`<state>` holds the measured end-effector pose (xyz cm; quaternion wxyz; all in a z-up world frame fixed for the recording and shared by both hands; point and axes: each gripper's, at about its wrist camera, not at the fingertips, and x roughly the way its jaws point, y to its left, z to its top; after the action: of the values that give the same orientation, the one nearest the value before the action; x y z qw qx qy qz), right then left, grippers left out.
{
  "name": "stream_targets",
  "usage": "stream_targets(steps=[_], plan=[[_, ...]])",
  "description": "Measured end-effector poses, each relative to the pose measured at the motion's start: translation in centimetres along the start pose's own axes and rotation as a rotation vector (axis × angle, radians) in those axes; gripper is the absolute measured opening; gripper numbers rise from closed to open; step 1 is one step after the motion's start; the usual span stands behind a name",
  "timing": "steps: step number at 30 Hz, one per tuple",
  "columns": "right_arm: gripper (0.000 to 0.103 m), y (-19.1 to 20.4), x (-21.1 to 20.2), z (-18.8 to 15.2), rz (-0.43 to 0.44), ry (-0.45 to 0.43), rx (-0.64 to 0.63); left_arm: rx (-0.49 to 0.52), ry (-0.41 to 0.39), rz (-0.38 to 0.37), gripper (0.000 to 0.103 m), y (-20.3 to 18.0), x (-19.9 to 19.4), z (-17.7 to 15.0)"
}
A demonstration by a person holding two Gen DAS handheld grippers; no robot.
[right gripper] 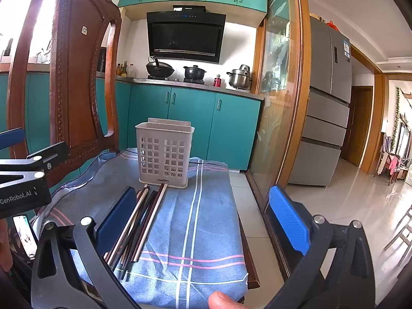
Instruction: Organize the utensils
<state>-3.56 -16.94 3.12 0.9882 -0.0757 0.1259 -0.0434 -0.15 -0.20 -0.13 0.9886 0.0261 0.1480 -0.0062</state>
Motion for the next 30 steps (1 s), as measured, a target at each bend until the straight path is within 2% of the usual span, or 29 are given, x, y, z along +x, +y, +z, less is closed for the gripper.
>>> stream_targets(steps=[30], plan=[[0.1,0.5,-0.22,-0.1,0.012,-0.001,-0.003,-0.001,0.004,-0.001,0.1,0.22,0.06,-0.07]])
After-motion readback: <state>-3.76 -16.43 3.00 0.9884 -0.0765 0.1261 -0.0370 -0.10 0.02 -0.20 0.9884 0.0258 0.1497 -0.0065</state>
